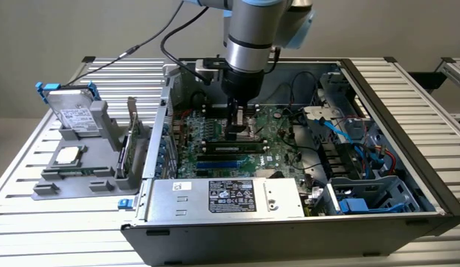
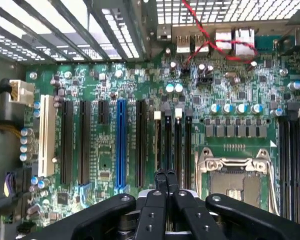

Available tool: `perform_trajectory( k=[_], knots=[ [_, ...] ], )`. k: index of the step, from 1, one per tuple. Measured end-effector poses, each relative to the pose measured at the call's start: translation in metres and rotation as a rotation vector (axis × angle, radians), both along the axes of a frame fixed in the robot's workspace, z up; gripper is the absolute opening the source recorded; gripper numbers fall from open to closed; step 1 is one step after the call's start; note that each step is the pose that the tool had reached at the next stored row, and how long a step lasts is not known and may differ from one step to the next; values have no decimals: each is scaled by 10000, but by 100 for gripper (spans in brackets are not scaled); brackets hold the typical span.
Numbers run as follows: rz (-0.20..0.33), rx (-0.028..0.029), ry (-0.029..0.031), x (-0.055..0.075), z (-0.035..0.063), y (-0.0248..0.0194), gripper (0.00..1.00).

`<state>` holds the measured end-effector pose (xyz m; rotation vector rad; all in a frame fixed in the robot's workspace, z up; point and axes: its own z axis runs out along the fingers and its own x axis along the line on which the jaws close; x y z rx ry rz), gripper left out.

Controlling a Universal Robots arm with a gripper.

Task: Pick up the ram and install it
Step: 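Press down the ram until it locks into place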

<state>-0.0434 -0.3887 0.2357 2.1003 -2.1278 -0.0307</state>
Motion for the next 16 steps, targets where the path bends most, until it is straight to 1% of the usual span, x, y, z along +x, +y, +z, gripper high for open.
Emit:
perform_trajectory(
  k=[2, 5, 6, 9, 10, 13, 16],
  knots=[
    [0, 1, -1, -58, -8, 0, 10],
    [0, 0, -1, -77, -17, -7, 10],
    [1, 0, -1, -77, -18, -20, 10],
    [1, 1, -1, -76, -20, -76, 10],
    [1, 2, -2, -71, -21, -82, 10],
    [1, 1, -1, -40, -30, -82, 10],
    [0, 1, -1, -37, -50, -82, 10]
  ],
)
